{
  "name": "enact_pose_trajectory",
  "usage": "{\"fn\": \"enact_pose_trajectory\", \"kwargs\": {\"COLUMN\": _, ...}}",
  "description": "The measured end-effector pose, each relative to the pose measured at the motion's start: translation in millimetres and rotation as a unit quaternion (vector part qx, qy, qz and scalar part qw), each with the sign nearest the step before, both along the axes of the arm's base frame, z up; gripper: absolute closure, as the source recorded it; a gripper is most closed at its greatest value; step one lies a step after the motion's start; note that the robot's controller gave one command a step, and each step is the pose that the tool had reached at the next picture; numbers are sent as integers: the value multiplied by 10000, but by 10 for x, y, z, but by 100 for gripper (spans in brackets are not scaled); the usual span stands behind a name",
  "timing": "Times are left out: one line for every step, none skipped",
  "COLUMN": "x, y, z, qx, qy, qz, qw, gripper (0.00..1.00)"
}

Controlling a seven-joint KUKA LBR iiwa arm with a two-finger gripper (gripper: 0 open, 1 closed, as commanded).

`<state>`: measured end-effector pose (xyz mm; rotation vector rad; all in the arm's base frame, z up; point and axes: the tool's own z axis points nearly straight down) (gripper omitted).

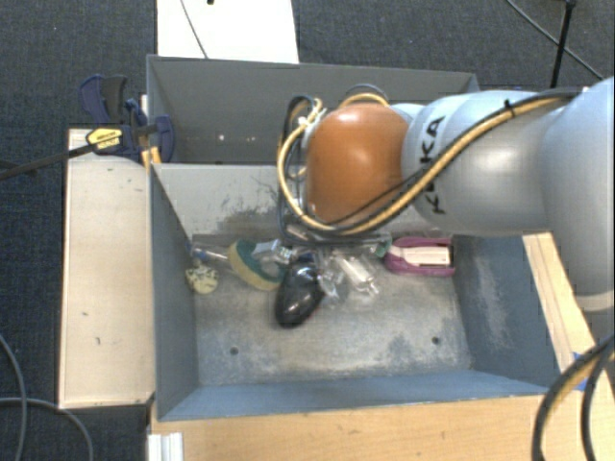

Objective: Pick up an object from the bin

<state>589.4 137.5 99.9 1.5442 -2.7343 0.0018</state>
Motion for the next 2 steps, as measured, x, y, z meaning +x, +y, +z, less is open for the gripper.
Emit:
{"fn": "enact_pose_trajectory", "kwargs": {"x": 47, "y": -143, "z": -256, "qx": 31, "qy": -30, "qz": 1617, "qw": 9868, "gripper": 0}}
{"fn": "enact_pose_trajectory", "kwargs": {"x": -20, "y": -236, "z": -268, "qx": 22, "qy": -31, "qz": 2812, "qw": 9596, "gripper": 0}}
